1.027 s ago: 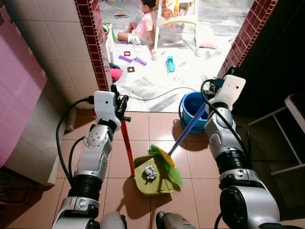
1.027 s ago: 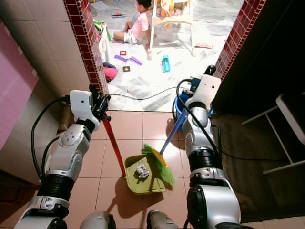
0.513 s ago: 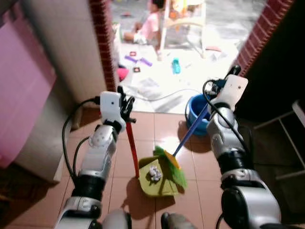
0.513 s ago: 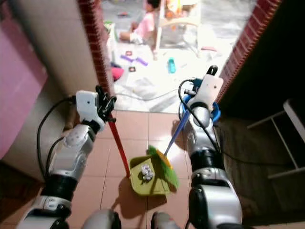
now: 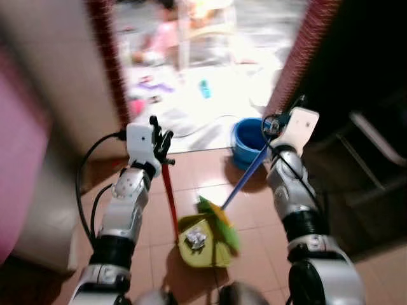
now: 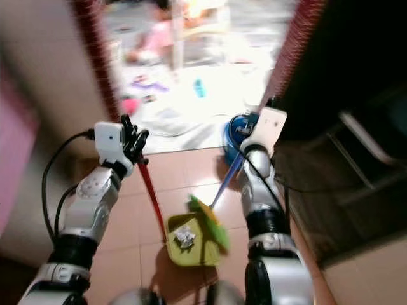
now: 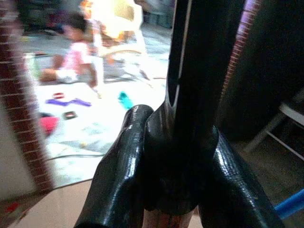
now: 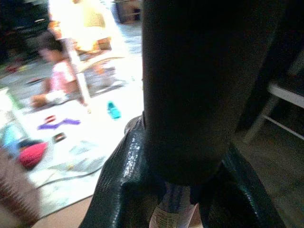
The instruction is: Sweep floor
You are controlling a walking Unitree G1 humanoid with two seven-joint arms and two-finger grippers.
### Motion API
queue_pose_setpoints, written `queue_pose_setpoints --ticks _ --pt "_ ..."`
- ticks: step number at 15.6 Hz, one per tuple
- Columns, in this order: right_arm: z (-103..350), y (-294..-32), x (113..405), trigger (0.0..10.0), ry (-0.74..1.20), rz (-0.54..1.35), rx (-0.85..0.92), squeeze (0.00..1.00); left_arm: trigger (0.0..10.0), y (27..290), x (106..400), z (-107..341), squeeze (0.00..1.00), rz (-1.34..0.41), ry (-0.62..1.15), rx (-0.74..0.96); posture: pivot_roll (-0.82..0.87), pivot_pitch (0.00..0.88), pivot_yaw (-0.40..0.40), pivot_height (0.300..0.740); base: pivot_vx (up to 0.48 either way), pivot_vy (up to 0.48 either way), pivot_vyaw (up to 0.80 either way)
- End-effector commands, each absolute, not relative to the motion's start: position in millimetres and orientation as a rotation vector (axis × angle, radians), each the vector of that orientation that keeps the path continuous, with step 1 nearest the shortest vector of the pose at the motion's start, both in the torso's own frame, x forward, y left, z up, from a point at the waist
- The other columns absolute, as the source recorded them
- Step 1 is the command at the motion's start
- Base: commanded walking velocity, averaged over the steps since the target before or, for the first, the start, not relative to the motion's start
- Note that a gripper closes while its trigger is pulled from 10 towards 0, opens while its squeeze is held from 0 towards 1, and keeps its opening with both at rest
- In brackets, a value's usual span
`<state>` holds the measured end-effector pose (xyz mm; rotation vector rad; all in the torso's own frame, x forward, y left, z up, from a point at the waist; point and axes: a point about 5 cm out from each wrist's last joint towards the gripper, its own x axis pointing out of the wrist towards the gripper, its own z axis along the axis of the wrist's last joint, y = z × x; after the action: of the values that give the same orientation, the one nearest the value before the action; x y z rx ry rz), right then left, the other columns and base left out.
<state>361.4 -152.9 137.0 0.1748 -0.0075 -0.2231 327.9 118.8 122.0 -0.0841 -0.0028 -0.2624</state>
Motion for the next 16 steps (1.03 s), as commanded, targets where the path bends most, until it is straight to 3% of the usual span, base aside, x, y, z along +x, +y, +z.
queue_pose_setpoints --ticks 1,8,12,16 --pt "128.0 -162.4 358.1 10.0 0.035 -0.253 0.163 0.0 10.0 105.5 329.2 133.8 0.0 -0.315 -0.045 -0.114 -0.09 0.06 -0.018 0.74 0.0 0.0 -0.8" --pt "121.5 -166.7 349.9 10.0 0.048 -0.26 0.152 0.0 10.0 103.1 329.4 133.9 0.0 -0.324 -0.052 -0.098 -0.09 0.04 -0.012 0.74 0.0 0.0 -0.8" --pt "119.3 -165.4 346.6 10.0 0.049 -0.248 0.148 0.0 10.0 102.8 329.1 137.4 0.0 -0.309 -0.088 -0.101 -0.1 0.026 -0.008 0.74 0.0 0.0 0.0" --pt "112.8 -170.6 328.4 10.0 0.027 -0.177 0.073 0.0 10.0 120.6 330.6 152.1 0.0 -0.181 -0.162 -0.105 -0.1 0.034 -0.006 0.74 0.0 0.0 0.0"
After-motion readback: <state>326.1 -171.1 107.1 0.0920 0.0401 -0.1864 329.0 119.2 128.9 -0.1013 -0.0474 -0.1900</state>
